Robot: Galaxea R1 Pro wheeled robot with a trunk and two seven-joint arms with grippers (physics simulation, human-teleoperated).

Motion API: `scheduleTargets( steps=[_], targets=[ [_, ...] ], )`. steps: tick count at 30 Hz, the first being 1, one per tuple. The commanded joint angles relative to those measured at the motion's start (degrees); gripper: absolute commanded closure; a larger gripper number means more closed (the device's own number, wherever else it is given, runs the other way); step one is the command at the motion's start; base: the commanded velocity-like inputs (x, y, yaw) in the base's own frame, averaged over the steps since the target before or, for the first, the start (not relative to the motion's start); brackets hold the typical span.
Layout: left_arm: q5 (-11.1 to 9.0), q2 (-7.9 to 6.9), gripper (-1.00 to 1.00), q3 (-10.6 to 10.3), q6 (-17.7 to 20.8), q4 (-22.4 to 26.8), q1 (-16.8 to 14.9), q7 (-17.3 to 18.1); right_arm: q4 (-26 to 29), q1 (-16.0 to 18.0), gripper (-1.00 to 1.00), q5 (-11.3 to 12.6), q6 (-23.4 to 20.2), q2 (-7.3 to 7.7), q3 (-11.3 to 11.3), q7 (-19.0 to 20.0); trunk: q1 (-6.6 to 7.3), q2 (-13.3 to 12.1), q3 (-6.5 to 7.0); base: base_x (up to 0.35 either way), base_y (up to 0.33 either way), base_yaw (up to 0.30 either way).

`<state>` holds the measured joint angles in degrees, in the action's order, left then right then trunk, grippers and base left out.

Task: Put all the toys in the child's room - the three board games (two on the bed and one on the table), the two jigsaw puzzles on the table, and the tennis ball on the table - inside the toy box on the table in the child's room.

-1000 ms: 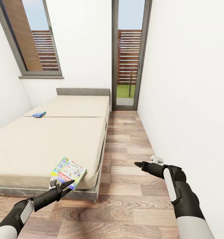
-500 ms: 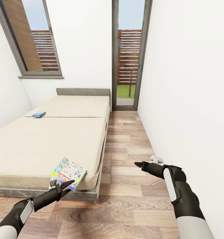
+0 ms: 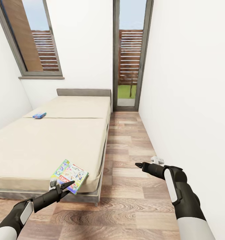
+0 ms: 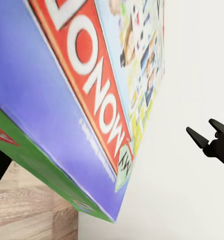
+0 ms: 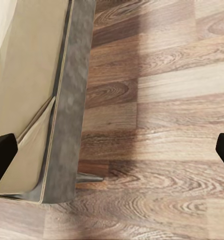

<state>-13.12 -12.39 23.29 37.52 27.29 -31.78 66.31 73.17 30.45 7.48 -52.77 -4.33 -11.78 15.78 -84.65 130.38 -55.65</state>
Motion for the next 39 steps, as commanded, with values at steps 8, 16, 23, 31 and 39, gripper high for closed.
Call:
scheduleTargets(
  steps=[8, 16, 23, 31, 39],
  targets=[
    [-0.15, 0.0, -1.0, 0.31, 0.45, -0.01, -0.03, 0.1, 0.04, 0.04, -1.0, 0.17, -0.32, -0.06, -0.17, 0.11, 0.0, 0.02, -0.05, 0.026, 0.022, 0.0],
    [-0.15, 0.04, 1.0, 0.35, 0.45, -0.01, -0.03, 0.12, 0.04, 0.04, -1.0, 0.17, -0.32, -0.06, -0.17, 0.11, 0.0, 0.02, -0.05, 0.002, 0.002, 0.0],
    [-0.15, 0.05, 1.0, 0.38, 0.45, 0.0, -0.03, 0.11, 0.04, 0.04, -1.0, 0.17, -0.32, -0.06, -0.17, 0.12, 0.0, 0.02, -0.05, 0.0, 0.0, 0.0],
    [-0.23, 0.08, 1.0, 0.37, 0.45, 0.03, -0.03, 0.2, 0.04, 0.04, -1.0, 0.17, -0.32, -0.06, -0.17, 0.13, 0.0, 0.02, -0.05, 0.0, 0.0, 0.0],
    [-0.23, 0.08, 1.0, 0.42, 0.45, 0.01, -0.02, 0.22, 0.04, 0.04, -1.0, 0.17, -0.32, -0.06, -0.17, 0.13, 0.22, -0.38, 0.13, 0.0, 0.0, 0.0]
  ],
)
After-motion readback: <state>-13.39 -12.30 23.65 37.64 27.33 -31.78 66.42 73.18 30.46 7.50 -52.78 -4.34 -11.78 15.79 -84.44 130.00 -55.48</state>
